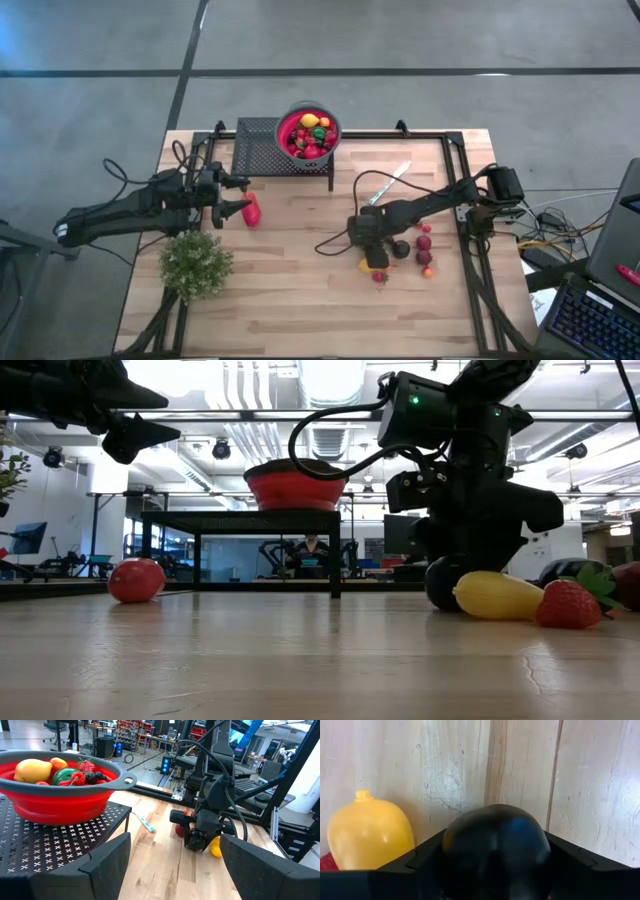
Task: Pick & Place Fruit
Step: Put the black plum into the red gray strainer bowl on the shelf
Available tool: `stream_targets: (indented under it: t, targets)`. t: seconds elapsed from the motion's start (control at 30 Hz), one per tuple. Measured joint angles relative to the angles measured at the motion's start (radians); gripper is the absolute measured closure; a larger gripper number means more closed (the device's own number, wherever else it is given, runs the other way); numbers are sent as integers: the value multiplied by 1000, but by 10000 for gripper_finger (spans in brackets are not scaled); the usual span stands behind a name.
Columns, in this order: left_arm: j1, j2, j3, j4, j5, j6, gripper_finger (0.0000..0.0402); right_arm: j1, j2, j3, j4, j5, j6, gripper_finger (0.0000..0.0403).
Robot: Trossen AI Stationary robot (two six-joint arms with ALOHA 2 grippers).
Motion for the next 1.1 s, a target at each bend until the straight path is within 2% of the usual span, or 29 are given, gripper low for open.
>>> stream_targets:
  t: [0.13,0.37,0.67,0.9,1.1]
  targets:
    - [0,0,0,0,0,0,90,0,0,0,0,0,0,157]
    - [0,0,0,0,0,0,90,0,0,0,0,0,0,139]
    - [0,0,0,0,0,0,90,-2,-1,0,0,-1,0,161]
    - [0,0,0,0,0,0,90,-2,-9,0,1,-1,0,142]
    - [0,0,0,0,0,0,90,-2,-28,33,-7,-1,-5,160]
